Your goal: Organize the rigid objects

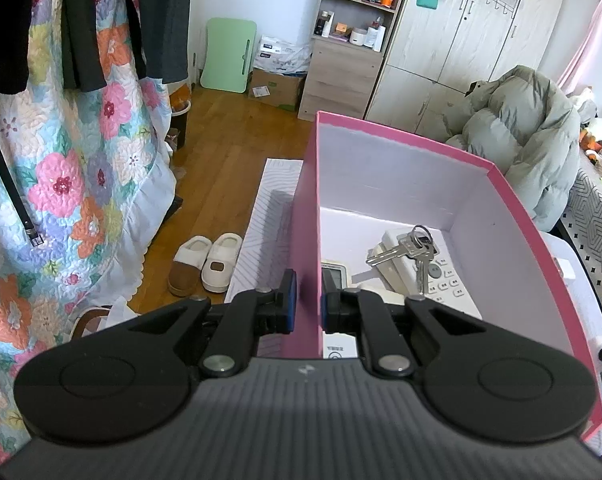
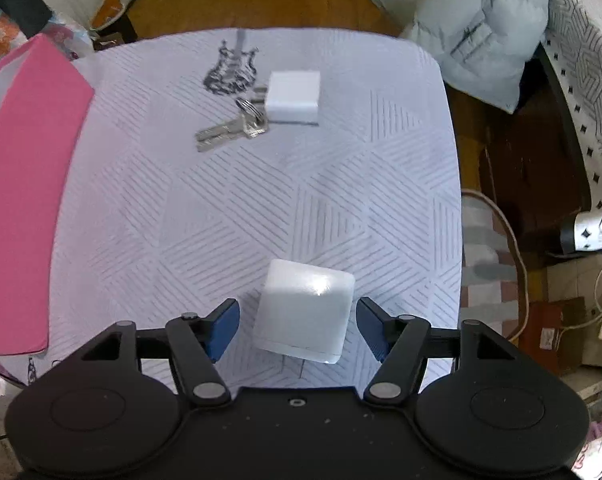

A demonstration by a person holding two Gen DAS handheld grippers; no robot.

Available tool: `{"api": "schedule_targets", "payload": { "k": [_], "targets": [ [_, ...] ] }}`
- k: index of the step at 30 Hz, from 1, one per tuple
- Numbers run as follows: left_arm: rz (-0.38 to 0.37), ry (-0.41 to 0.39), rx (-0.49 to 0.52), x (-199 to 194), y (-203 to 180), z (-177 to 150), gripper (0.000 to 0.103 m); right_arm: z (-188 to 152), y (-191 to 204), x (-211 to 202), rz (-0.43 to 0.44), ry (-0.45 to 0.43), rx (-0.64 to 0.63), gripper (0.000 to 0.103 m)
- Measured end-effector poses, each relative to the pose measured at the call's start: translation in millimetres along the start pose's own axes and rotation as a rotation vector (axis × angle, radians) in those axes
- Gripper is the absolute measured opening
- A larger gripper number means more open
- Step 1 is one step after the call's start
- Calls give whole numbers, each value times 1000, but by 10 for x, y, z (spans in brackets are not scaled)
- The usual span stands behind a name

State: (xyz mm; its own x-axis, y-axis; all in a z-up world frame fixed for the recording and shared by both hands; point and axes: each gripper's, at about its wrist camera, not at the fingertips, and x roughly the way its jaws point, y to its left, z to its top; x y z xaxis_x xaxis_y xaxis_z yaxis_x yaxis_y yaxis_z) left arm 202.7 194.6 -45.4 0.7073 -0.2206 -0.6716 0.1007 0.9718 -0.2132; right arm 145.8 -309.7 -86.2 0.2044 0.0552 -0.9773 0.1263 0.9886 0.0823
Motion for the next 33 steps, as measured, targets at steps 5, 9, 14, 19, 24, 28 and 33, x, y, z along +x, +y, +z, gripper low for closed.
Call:
{"api": "schedule_targets", "payload": {
  "k": [5, 9, 14, 19, 24, 28, 33],
  "targets": [
    [6, -4, 9, -5, -2, 2, 11, 50, -40, 114, 8, 27, 28, 68],
    [4, -4, 7, -9, -12, 5, 11, 66, -33, 223, 5, 45, 34, 65],
    [21, -10, 20, -27, -71, 1, 11, 57, 23, 234, -18, 23, 10, 62],
    [5, -15, 21, -38, -57, 2, 11, 36, 98, -4, 38, -56, 6, 62],
    [16, -26, 36, -64, -74, 3, 11, 84, 385, -383, 138, -154, -40, 62],
    [17, -27, 42, -63, -56, -1, 7, 74, 826, -789, 208, -280, -158, 62],
    [30, -43, 68, -74, -70, 1, 6, 54, 1313, -1145, 293, -385, -303, 62]
  ]
}}
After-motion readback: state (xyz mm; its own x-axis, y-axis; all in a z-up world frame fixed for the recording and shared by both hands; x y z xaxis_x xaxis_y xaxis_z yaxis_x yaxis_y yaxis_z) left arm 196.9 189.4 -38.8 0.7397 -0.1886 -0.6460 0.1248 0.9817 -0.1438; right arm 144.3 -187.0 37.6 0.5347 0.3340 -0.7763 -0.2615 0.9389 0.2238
